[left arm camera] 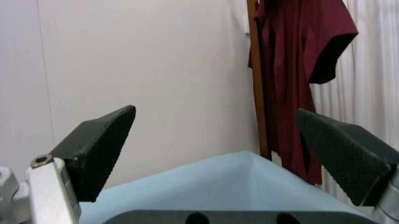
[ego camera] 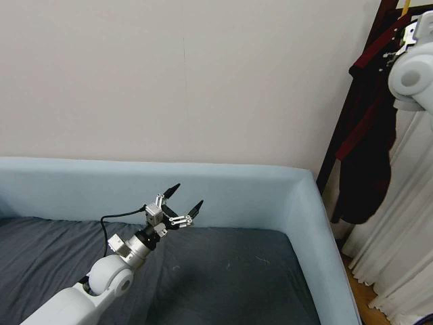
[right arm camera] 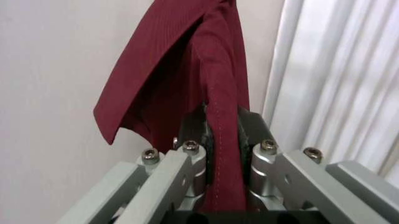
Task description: Pick up the clothes from the sofa and hang them on the clothes hanger.
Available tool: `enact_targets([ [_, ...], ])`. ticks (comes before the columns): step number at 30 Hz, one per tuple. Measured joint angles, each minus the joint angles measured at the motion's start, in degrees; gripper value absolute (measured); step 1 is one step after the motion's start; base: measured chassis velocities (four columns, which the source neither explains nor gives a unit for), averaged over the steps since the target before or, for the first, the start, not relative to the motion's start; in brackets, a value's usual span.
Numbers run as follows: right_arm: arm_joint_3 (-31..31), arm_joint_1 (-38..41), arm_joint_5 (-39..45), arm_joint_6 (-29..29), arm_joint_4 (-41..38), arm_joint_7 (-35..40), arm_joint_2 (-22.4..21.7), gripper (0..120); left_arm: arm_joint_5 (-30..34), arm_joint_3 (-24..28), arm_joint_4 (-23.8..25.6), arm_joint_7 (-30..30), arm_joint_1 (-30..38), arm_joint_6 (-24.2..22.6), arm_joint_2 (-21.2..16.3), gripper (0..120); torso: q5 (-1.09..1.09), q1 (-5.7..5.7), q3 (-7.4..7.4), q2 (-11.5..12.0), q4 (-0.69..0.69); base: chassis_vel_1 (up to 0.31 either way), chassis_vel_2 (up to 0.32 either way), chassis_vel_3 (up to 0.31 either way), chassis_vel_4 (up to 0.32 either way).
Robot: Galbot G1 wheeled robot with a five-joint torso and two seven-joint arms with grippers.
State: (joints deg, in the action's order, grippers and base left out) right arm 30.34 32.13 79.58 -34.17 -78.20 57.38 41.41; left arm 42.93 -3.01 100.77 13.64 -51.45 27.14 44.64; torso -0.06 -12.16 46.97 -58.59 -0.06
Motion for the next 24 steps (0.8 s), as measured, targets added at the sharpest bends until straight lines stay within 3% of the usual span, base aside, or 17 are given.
enact_targets([
  [24, 0.5, 4.0, -4.8, 1.5, 24.9, -2.3, 12.3, 7, 0.5, -1.2, 0.0, 0.1, -0.7, 1.4, -0.6, 100, 0.00, 0.00, -0.01, 0.0, 0.00, 0.000, 0.000, 0.000, 0.000],
])
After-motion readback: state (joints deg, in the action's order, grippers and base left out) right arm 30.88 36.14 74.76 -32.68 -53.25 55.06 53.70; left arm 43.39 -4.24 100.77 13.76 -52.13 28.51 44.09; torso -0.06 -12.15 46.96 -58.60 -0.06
